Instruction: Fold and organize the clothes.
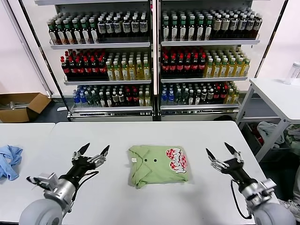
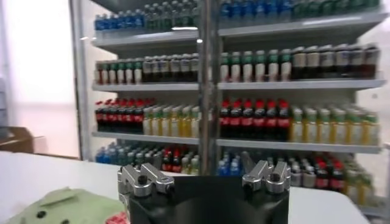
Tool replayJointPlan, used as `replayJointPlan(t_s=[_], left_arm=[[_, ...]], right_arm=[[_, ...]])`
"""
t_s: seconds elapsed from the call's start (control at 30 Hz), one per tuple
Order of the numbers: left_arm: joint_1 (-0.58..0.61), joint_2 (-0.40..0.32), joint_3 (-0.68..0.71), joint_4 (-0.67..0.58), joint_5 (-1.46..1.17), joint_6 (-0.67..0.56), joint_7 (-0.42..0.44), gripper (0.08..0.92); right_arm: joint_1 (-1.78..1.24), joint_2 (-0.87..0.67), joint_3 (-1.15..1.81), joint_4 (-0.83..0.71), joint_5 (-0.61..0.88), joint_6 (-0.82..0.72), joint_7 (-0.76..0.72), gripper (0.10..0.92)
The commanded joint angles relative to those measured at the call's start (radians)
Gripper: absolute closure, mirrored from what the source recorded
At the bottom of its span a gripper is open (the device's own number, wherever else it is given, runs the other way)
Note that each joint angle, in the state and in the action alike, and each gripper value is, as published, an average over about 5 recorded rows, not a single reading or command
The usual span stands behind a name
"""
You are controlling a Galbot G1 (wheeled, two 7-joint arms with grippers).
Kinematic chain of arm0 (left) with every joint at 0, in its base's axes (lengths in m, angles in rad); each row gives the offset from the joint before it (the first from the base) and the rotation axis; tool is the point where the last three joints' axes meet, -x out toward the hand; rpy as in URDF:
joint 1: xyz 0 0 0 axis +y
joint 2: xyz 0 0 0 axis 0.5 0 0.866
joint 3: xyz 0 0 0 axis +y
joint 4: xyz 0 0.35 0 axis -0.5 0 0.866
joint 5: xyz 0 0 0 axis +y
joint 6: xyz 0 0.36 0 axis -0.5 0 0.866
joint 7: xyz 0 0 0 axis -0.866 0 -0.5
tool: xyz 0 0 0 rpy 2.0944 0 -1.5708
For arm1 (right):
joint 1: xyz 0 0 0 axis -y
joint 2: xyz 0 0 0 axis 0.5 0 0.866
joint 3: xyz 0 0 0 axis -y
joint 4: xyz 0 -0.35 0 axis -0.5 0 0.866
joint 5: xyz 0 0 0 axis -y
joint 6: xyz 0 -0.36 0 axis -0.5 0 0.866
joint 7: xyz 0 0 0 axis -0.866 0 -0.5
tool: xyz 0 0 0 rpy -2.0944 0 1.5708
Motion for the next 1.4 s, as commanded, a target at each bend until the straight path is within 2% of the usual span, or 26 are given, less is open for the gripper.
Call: replayJointPlan(t_s=[0.03,0.4,0.67,0.83,1.03,1.4], left_arm=[[0.140,-0.205,-0.192,-0.020,0.197,-0.119,0.076,0.177],[0.161,-0.251,-0.259,-0.017,0.284,-0.208,0.189,0.177],[0.186,-0.258,-0.326,-0.050,0.307,-0.213,0.286,0.177],[0.197,-0.264,-0.338,-0.040,0.331,-0.221,0.320,0.177],[0.199,-0.273,-0.335,-0.014,0.375,-0.281,0.336,0.177],[0.219,-0.275,-0.320,0.026,0.399,-0.397,0.297,0.177]], right_arm=[[-0.237,0.098,0.177,0.025,-0.015,0.126,-0.018,0.203],[-0.260,0.143,0.160,0.052,-0.053,0.129,-0.030,0.203],[-0.259,0.156,0.148,0.071,-0.114,0.116,-0.052,0.203],[-0.241,0.161,0.182,0.064,-0.104,0.105,-0.092,0.203],[-0.231,0.148,0.212,0.063,-0.067,0.092,-0.108,0.203],[-0.238,0.180,0.207,0.083,-0.100,0.086,-0.115,0.203]])
